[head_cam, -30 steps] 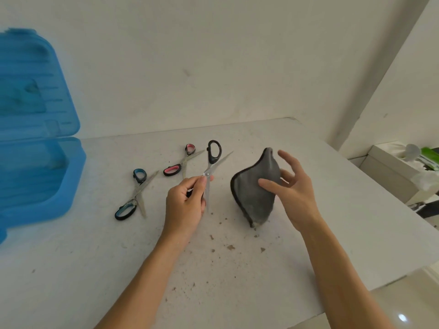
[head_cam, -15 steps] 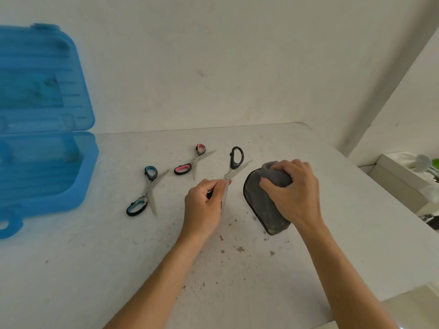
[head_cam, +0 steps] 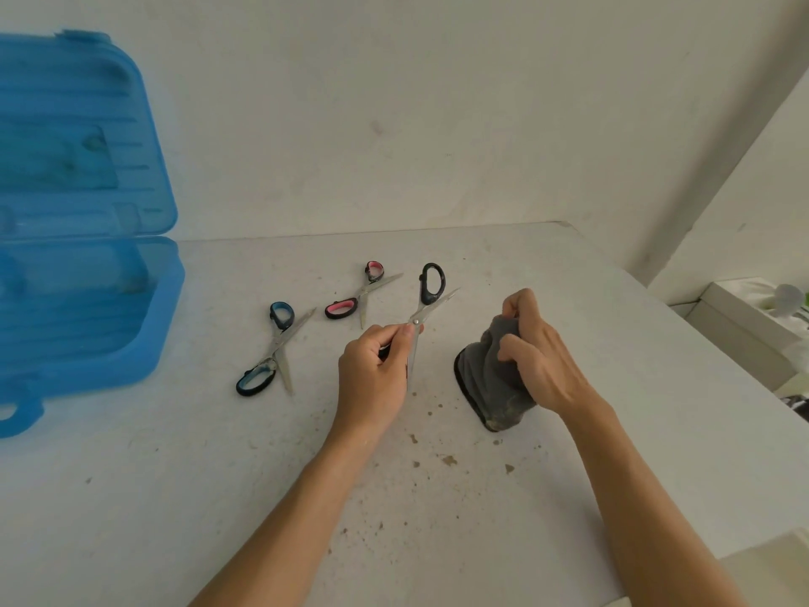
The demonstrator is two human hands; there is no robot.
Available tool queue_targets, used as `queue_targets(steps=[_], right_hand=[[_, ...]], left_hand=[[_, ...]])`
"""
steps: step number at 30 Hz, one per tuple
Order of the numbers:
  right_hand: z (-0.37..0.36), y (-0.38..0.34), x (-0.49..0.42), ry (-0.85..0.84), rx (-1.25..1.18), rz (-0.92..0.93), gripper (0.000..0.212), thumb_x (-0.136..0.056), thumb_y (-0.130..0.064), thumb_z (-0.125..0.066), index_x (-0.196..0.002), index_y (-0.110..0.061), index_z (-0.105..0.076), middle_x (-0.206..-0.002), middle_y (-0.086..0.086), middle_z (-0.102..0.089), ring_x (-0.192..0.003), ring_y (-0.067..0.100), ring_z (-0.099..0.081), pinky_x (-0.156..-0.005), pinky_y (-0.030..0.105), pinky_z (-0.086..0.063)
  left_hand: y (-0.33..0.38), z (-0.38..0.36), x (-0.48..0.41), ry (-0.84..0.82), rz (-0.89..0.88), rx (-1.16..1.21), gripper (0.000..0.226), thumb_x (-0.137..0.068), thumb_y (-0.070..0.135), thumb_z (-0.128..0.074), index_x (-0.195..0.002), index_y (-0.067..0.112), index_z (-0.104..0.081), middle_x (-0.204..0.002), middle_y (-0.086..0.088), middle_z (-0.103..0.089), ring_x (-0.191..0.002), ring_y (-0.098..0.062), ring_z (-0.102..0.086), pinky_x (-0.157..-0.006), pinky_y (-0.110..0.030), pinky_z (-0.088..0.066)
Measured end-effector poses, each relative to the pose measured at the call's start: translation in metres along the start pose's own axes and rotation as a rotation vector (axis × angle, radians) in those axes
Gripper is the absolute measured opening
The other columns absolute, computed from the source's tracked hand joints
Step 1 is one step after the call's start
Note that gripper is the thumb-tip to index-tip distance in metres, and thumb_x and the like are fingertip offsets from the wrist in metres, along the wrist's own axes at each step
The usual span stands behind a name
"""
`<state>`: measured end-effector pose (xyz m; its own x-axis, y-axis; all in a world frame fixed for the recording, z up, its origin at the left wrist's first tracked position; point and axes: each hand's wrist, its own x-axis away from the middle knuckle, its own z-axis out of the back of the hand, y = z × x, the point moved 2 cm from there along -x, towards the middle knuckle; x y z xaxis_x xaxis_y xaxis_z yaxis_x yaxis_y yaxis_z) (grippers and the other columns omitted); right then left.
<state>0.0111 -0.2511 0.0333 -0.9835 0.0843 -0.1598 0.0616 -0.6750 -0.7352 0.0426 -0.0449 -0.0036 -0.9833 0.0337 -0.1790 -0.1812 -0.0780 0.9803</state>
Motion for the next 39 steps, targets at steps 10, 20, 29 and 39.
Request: queue_targets(steps=[10, 20, 29, 39], right_hand=[[0.017, 0.007, 0.01, 0.124, -0.191, 0.08, 0.026, -0.1, -0.026, -0.066, -0.123, -0.037, -0.07, -0.115, -0.017, -0.072, -0.112, 0.005, -0.065, -0.094, 0.031, -0.057], [-0.012, -0.021, 0.011, 0.49, 0.091, 0.501, 0.039, -0.075, -0.014, -0.09, -0.111, -0.008, -0.075, -0.13, 0.013, -0.058, -0.11, 0.004, -0.053, -0.096, 0.011, -0.049], [-0.028, -0.009, -0.006, 0.555, 0.218, 0.567, 0.021, -0.096, -0.005, -0.07, -0.115, 0.002, -0.075, -0.12, 0.02, -0.053, -0.103, 0.029, -0.064, -0.087, 0.034, -0.059], [-0.029, -0.003, -0.005, 0.535, 0.232, 0.531, 0.032, -0.087, 0.01, -0.068, -0.115, -0.003, -0.076, -0.118, 0.019, -0.059, -0.105, 0.029, -0.066, -0.088, 0.03, -0.058]], left_hand=[[0.0, -0.002, 0.002, -0.027, 0.031, 0.021, 0.025, -0.105, 0.032, -0.056, -0.108, 0.024, -0.08, -0.048, 0.013, -0.04, -0.05, -0.011, -0.031, -0.049, -0.028, -0.028], [0.0, -0.006, 0.002, -0.019, 0.016, -0.072, 0.018, -0.101, 0.031, -0.06, -0.096, 0.033, -0.077, -0.062, 0.015, -0.063, -0.052, -0.004, -0.045, -0.054, -0.028, -0.037], [0.002, -0.009, 0.007, -0.021, -0.143, -0.126, 0.021, -0.101, 0.022, -0.062, -0.101, 0.014, -0.081, -0.068, 0.006, -0.063, -0.051, -0.004, -0.046, -0.048, -0.015, -0.032], [0.005, -0.009, 0.008, -0.023, -0.119, -0.143, 0.02, -0.101, 0.023, -0.062, -0.098, 0.015, -0.08, -0.069, 0.011, -0.063, -0.053, -0.003, -0.051, -0.048, -0.013, -0.034]])
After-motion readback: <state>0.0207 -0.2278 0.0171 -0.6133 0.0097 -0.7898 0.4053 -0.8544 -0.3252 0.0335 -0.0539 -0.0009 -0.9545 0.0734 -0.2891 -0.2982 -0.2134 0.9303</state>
